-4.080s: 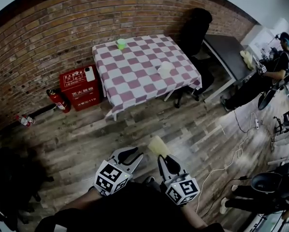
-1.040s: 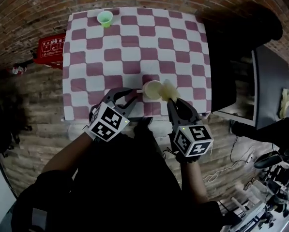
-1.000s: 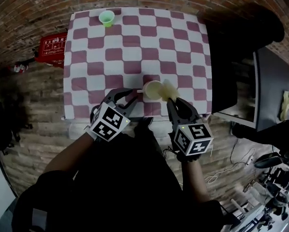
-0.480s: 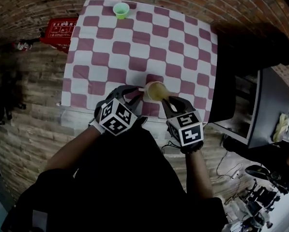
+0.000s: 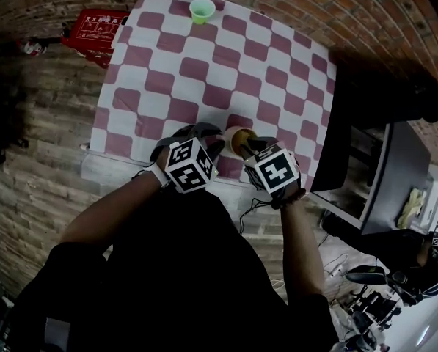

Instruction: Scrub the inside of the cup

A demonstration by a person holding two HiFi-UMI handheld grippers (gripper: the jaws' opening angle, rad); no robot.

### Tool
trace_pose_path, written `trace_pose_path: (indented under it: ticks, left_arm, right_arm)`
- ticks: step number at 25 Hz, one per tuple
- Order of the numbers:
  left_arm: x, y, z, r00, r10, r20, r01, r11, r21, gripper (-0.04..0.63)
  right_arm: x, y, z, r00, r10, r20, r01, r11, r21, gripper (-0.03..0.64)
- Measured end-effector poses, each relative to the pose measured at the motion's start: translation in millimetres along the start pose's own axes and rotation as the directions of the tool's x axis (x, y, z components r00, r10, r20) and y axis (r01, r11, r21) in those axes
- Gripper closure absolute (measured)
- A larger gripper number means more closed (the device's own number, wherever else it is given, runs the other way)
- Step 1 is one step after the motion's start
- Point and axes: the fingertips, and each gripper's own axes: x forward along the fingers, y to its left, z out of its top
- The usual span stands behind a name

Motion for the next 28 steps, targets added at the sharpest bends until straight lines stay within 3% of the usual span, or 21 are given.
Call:
trace_pose_path:
  ticks: [5,7,12,15,17,19,22,24,28]
  left_arm:
    - [1,-8,-2,1.000,-0.023,-0.005,0.023,1.000,0.006,0.482]
    - [1,-11,-3,1.000,-0.027,-0.006,0.027,1.000,-0.009,0.482]
    - [3,-6,-3,1.000,-0.022,-0.007,0.022,0.999,-0.027,0.482]
    - [4,-6,-5,1.000,-0.022,-0.003,0.022,0.999,-0.030,0.482]
    - [5,-6,-4,1.000,-0.023,0.002,0.023,0.999,-0.033,0.482]
    - [4,-8,-6,1.000,-0.025,-0.002,0.025,0.999,-0.033,0.482]
    - [4,-10,-9,1.000,-0.027,-0.014,0.027,0.999,-0.034,0.482]
    - [4,-10,-9,0.999,-0.030,-0.019,0.029,0.999,-0.029,0.482]
    - [4,-8,-9,0.999,-0.030,-0.021,0.030,0.999,-0.029,0.482]
  right_arm:
    - [11,7,-1,0.999,0.004,-0.040,-0.005,1.000,-0.021,0.546]
    - [9,12,-2,0.999,0.042,-0.022,-0.042,0.999,0.007,0.546]
    - [-31,11,9,0.975,0.138,0.174,-0.163,0.977,0.136,0.546]
    - [-77,19,16,0.939,0.151,0.309,-0.199,0.971,0.131,0.546]
    - [-107,23,24,0.898,0.148,0.414,-0.215,0.969,0.120,0.546]
    - [-121,15,23,0.888,0.090,0.452,-0.177,0.972,0.153,0.545]
    - [-105,-3,2,0.944,-0.033,0.329,-0.014,0.990,0.140,0.546]
    - [-89,-4,-3,0.966,-0.072,0.248,0.063,0.997,0.045,0.546]
    - [-58,7,-1,0.989,-0.092,0.118,0.112,0.977,-0.181,0.546]
